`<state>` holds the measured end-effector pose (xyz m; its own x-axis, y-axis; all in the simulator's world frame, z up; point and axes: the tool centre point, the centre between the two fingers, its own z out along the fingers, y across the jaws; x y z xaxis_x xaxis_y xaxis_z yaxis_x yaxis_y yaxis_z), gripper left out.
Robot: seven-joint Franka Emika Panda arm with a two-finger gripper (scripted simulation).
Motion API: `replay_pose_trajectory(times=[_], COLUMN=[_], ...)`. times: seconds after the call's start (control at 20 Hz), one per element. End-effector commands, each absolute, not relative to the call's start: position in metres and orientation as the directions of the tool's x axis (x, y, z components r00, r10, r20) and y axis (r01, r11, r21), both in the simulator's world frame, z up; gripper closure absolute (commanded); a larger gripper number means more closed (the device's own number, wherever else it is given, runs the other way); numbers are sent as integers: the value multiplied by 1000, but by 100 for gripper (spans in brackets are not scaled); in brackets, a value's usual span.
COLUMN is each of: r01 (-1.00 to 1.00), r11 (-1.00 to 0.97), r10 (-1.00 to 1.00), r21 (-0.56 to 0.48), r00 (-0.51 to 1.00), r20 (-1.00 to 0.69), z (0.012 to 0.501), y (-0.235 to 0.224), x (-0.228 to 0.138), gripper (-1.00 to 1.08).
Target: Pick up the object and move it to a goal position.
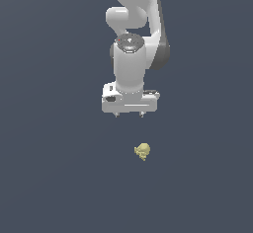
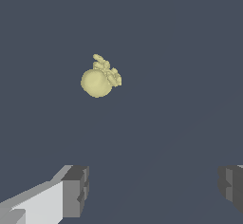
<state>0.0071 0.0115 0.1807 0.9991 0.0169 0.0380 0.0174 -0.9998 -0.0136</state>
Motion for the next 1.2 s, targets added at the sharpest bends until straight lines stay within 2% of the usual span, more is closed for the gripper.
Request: replay_pose_trajectory(times=[0.0, 0.7, 1.15], r01=[17, 25, -51], r11=[-1000, -999, -998], r10=[17, 24, -52], r21=[-14, -26, -29], r00=[999, 999, 998], r20=[38, 36, 30], z=[181, 172, 166], y=[11, 29, 32], x=[7, 6, 16], gripper=[-92, -92, -92])
